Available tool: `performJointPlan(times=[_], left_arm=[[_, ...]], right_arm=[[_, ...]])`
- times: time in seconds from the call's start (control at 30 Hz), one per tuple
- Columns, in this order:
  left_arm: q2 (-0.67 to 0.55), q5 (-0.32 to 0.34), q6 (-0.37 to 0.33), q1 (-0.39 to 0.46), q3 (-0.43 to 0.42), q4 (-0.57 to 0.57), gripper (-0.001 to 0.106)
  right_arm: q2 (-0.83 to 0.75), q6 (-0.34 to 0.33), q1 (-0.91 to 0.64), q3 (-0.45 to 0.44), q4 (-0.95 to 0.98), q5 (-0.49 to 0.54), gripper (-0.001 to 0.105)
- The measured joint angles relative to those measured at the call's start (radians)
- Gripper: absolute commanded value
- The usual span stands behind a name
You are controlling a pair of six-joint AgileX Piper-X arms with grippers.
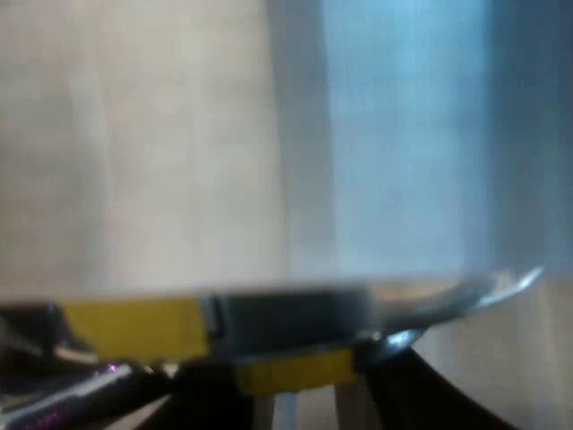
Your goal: Put the handle in the coffee machine
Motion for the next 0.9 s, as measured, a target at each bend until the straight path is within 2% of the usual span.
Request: performJointPlan(times=[0.13,0.2,0.3,0.5,0.6,0.67,0.73,0.83,0.9], left_arm=[[-0.012,0.002,0.006,0.000,0.036,0.000,0.000],[-0.054,0.001,0.043,0.000,0.119,-0.019,0.000],[-0.093,0.001,0.046,0.000,0.157,-0.052,0.000],[-0.101,0.003,0.046,-0.058,0.161,-0.062,0.000],[-0.101,0.001,0.018,-0.099,0.161,-0.063,0.000],[-0.101,-0.003,0.007,-0.119,0.161,-0.063,0.000],[-0.101,-0.003,0.006,-0.134,0.161,-0.063,0.000],[-0.101,-0.003,0.004,-0.135,0.161,-0.063,0.000],[-0.101,-0.003,0.001,-0.137,0.161,-0.060,0.000]], right_arm=[[0.000,-0.004,0.000,0.000,0.000,0.000,0.020],[0.000,-0.011,0.000,0.000,0.000,0.003,0.020],[0.000,-0.015,0.000,0.000,0.000,0.006,0.020],[0.000,-0.022,0.000,0.004,0.000,0.022,0.020],[0.000,-0.023,0.000,0.010,0.000,0.029,0.020],[0.000,-0.023,0.000,0.012,0.000,0.034,0.024],[0.000,-0.027,-0.003,0.012,0.010,0.047,0.037],[-0.016,-0.023,-0.002,0.014,0.051,0.095,0.050],[-0.029,-0.011,0.001,0.017,0.109,0.126,0.053]])
